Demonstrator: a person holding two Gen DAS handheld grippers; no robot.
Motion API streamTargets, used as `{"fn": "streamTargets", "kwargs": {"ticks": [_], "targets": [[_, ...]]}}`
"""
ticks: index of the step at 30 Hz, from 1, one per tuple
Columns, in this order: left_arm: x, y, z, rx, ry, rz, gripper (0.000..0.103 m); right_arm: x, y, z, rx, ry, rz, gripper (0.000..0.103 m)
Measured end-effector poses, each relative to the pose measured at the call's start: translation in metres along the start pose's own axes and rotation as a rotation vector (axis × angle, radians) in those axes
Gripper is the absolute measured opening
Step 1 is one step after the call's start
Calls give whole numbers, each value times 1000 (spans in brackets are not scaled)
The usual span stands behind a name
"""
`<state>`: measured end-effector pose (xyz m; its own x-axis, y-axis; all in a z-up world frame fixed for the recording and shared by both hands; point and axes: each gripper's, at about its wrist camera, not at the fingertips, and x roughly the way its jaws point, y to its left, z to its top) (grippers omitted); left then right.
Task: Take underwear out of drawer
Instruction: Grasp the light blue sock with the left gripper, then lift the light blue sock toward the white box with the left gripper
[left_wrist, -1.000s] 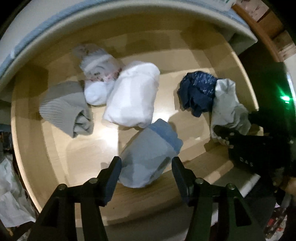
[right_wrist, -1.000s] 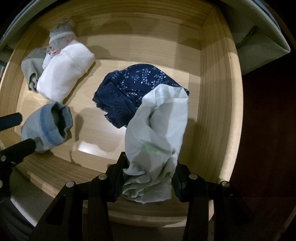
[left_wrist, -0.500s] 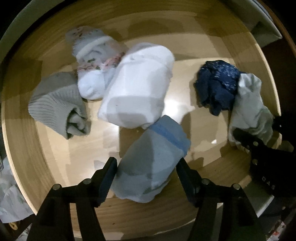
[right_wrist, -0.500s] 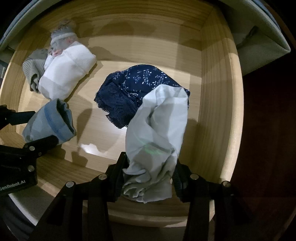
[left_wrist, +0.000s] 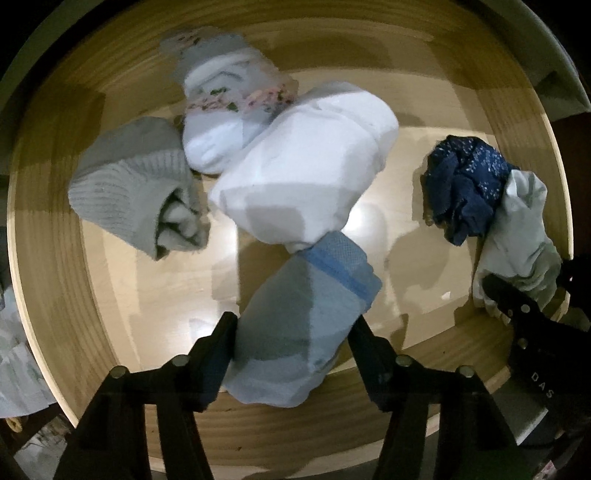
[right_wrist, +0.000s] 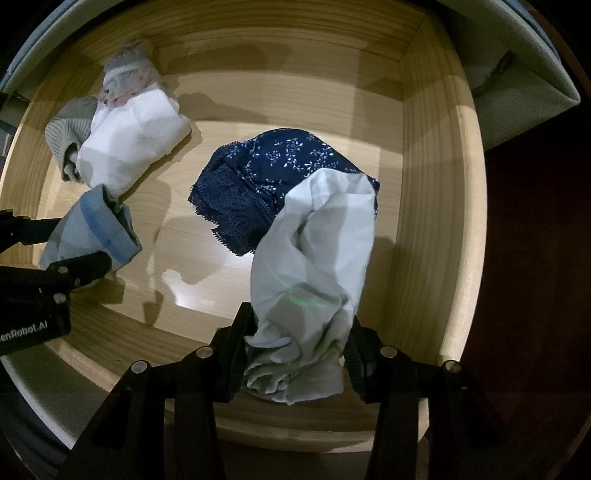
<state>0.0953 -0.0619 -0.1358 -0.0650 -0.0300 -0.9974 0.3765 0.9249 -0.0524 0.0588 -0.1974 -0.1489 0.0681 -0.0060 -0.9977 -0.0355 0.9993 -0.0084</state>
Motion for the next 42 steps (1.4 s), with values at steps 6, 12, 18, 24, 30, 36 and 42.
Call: {"fn": "streamTargets", "kwargs": {"ticks": [6,12,18,24,30,36,42], "targets": [[-2,13,-11,-28,-11,-1,54,1,-1,0,0,2,-3,44],[-6,30,-18,-75,-30,15,51,1,-1,1,-2,3,-4,44],[-12,47,-30,-111,-46,29,50,0,1,3,-1,4,-10,44],[-15,67,-44,-134,-72,32,49,0,2,4,6,0,-12,43],[-31,76,-55,-134,-119,54,49,0,2,4,10,0,-13,43],[-66,75,-71,-111,-188,96,49,0,2,4,10,0,-13,42],[-94,72,-80,-102,-265,94,49,-1,2,5,8,1,-14,42]]}}
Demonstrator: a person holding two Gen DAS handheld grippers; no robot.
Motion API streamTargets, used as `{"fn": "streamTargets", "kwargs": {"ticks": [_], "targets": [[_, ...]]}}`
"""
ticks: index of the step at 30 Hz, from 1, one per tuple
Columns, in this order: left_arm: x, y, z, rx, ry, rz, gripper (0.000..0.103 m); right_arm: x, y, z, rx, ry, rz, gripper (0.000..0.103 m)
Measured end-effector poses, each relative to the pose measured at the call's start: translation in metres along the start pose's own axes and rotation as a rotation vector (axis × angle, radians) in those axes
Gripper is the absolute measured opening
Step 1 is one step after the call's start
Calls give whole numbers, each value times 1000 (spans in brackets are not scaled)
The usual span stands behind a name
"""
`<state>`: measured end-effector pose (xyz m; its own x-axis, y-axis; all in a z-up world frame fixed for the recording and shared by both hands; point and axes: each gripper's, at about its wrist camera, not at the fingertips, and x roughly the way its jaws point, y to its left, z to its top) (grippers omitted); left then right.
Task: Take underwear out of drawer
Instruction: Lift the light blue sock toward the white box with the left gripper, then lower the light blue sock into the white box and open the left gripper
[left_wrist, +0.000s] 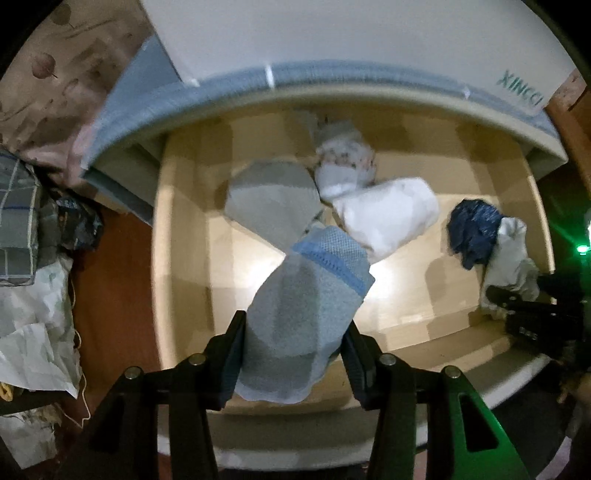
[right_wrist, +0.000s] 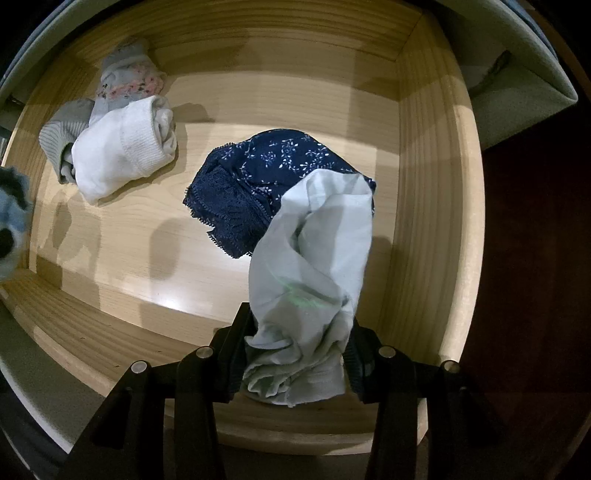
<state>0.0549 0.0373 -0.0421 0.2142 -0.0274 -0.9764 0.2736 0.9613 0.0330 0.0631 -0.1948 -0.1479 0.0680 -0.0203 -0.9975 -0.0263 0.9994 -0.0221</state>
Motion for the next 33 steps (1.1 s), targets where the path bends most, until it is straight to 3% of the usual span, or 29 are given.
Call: {"fn": "streamTargets", "kwargs": {"ticks": [9,16,21,27,33], "targets": [[-63,5,14,8,-146,-19,49,2,-1,-1,1,-1,2,41],[-145,15,35,11,-372,9,49,3,-3,-2,3,-3,4,41],[-188,20,70,-15,-479,20,49,3,-3,-2,9,-5,7,41],[-190,12,124,-11,-492,34,49,3,-6,-4,23,-12,33,41],[-164,1,167,3,-437,35,49,2,-8,-5,23,-19,50,41]]}}
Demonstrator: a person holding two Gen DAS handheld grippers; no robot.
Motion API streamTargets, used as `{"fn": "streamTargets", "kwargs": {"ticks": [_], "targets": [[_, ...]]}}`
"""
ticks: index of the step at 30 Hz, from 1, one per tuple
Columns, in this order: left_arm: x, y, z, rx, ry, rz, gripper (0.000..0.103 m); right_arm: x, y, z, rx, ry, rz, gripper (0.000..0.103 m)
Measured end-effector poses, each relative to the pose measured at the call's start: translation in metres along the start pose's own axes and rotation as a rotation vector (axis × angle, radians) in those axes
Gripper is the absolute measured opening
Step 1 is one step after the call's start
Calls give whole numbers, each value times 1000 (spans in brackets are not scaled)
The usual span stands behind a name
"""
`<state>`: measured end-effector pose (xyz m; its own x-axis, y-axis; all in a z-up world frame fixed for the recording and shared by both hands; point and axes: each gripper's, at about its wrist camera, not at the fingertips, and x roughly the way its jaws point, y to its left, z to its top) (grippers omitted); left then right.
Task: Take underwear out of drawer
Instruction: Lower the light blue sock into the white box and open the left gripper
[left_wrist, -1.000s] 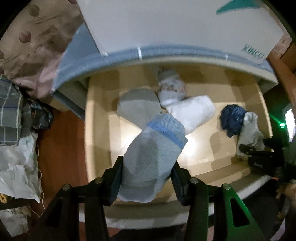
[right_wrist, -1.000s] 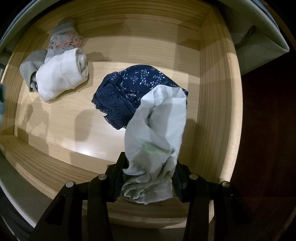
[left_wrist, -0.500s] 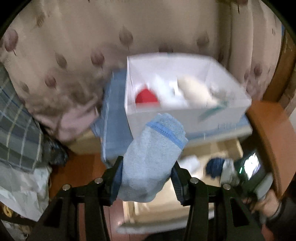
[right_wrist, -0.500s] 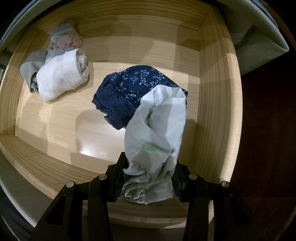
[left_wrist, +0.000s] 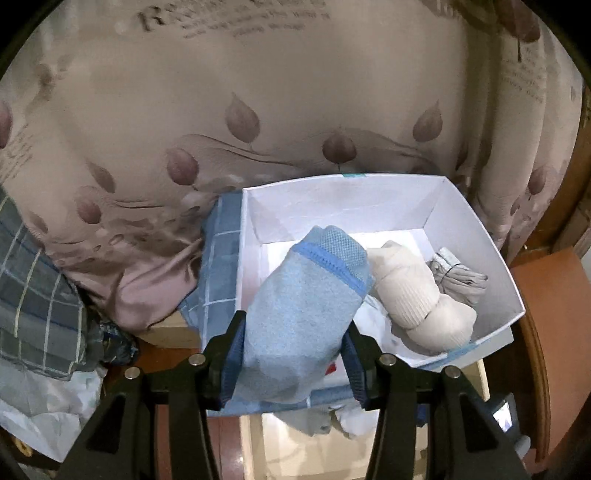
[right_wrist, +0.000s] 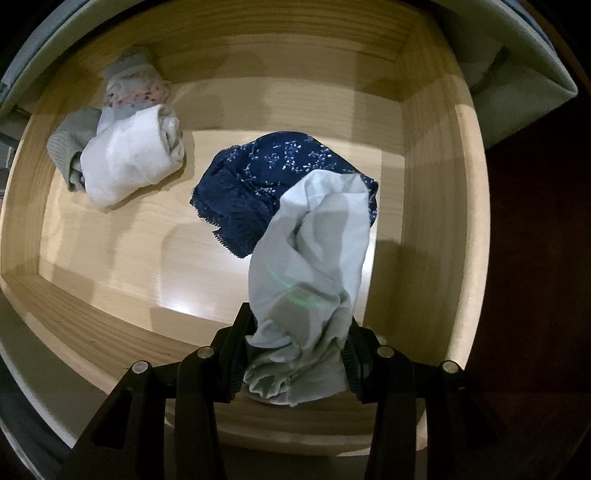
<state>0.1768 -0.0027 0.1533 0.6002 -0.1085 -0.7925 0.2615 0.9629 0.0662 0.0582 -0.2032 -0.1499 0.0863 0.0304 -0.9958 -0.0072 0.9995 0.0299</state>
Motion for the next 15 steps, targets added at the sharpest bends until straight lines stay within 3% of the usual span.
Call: {"fn": "streamTargets", "kwargs": {"ticks": [7,15], "targets": [[53,-17,6,19,95,40,51,-1,-6,-2,-3,-4,29,41],[72,-23,0,28,142,31,54,0,-15,-5,-6,-4,44,41]]}}
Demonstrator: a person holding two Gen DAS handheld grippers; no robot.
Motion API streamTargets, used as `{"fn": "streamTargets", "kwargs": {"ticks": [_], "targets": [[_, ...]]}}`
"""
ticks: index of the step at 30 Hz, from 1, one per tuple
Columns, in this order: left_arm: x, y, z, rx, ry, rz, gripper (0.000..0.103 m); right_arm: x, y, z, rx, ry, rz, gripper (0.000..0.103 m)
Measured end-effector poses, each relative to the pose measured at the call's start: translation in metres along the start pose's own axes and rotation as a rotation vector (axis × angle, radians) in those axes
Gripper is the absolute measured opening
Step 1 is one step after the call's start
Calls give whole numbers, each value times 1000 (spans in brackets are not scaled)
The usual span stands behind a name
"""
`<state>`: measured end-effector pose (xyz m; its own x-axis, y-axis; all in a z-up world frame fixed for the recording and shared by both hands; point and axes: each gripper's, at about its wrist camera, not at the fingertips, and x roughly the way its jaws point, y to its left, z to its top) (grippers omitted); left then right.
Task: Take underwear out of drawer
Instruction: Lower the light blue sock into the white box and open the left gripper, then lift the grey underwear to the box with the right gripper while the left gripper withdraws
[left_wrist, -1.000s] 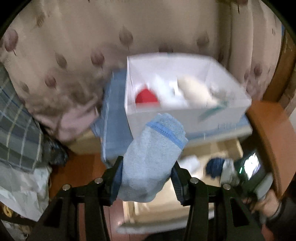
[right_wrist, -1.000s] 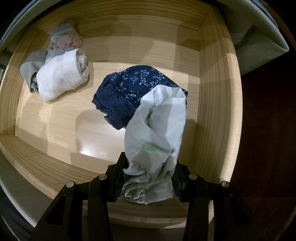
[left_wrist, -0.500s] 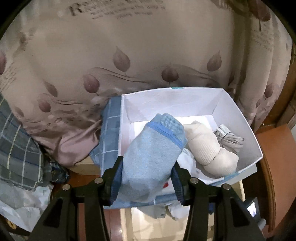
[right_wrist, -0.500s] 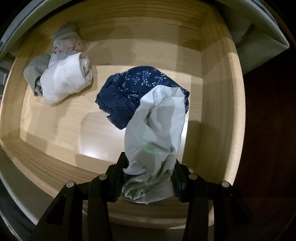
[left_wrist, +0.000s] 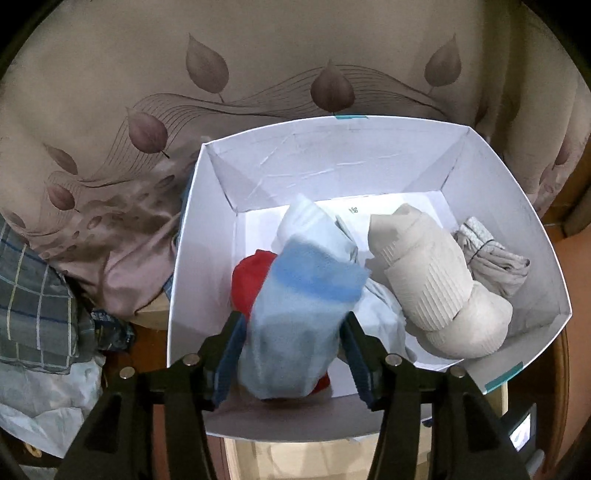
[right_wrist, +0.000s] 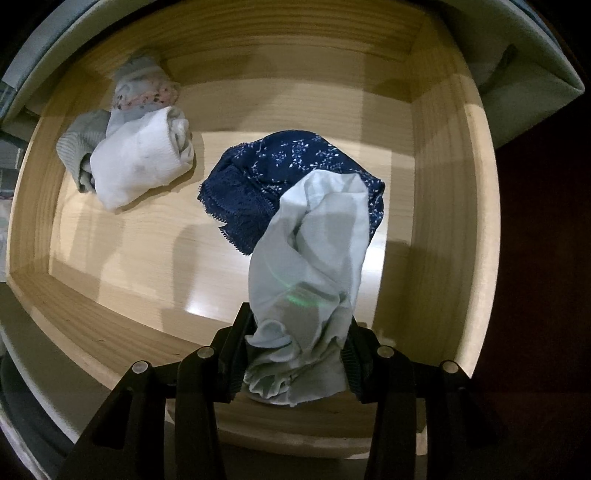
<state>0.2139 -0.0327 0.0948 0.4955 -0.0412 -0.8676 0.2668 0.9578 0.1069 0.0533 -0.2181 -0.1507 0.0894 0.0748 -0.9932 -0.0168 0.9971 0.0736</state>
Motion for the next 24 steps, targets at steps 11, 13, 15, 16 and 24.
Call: {"fn": "streamTargets", "kwargs": {"ticks": [11,13,15,16,24], "targets": [[-42,15,-10,-51,-52,-48,56,-2,2,4,8,0,-7,41],[-52,18,-22,-41,-65,-34,56,-2,4,4,8,-4,-11,40],[-59,21,-36,-32,-77,-16,56,-5,5,2,2,-19,-19,39],[-62,22,-45,-26,-80,1,56,-8,5,3,-2,-29,-23,38],[-57,31,-122,-48,-35,39,56,-32,5,-4,11,-122,13,37]]}}
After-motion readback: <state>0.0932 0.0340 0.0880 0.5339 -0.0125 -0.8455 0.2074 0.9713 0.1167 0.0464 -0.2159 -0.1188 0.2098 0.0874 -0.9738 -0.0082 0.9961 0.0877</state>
